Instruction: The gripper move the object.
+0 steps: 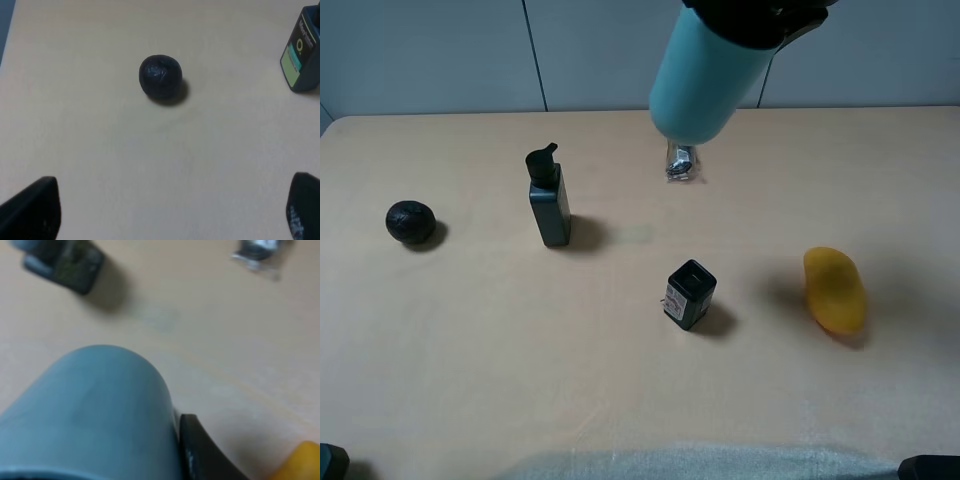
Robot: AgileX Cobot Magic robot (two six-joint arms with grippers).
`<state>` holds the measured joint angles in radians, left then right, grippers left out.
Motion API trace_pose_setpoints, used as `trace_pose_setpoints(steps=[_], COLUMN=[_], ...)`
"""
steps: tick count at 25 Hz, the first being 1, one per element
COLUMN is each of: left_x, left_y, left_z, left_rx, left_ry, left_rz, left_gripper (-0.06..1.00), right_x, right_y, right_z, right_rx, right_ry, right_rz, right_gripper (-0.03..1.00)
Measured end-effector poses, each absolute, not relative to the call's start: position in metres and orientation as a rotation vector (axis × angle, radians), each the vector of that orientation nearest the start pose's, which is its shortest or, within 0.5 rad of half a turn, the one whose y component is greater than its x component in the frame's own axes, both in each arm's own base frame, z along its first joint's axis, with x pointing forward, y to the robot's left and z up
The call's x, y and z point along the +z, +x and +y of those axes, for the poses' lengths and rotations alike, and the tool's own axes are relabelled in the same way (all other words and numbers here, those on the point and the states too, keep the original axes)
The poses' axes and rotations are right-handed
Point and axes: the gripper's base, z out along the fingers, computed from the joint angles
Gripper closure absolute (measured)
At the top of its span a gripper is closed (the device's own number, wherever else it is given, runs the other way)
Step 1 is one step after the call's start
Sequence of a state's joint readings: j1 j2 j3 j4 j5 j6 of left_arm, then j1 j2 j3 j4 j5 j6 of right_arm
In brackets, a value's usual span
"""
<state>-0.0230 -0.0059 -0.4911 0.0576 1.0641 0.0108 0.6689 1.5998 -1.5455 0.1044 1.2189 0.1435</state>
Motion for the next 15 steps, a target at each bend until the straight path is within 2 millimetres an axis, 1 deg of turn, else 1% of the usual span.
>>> trace_pose_setpoints(steps=[4,7,11,15], left_x=[0.275,0.275,0.275,0.275], left_y=[-0.005,-0.005,-0.005,-0.005], left_z=[0.005,0.005,0.005,0.005], left_rx=[0.061,0.061,0.061,0.061], left_ry=[0.032,0.032,0.032,0.032], left_rz=[2.050,2.050,2.050,2.050], left_gripper=[0.04,0.04,0.04,0.04], right_x=[0.350,0.350,0.350,0.350], right_y=[0.238,0.229,0.220,0.214], right_z=[0.230,0.239,0.247,0.253], right_rx=[0.352,0.321,0.290,0.294], right_ry=[-0.751,-0.766,-0.777,-0.796], right_rz=[2.712,2.703,2.691,2.688], right_gripper=[0.95,0.95,0.95,0.95])
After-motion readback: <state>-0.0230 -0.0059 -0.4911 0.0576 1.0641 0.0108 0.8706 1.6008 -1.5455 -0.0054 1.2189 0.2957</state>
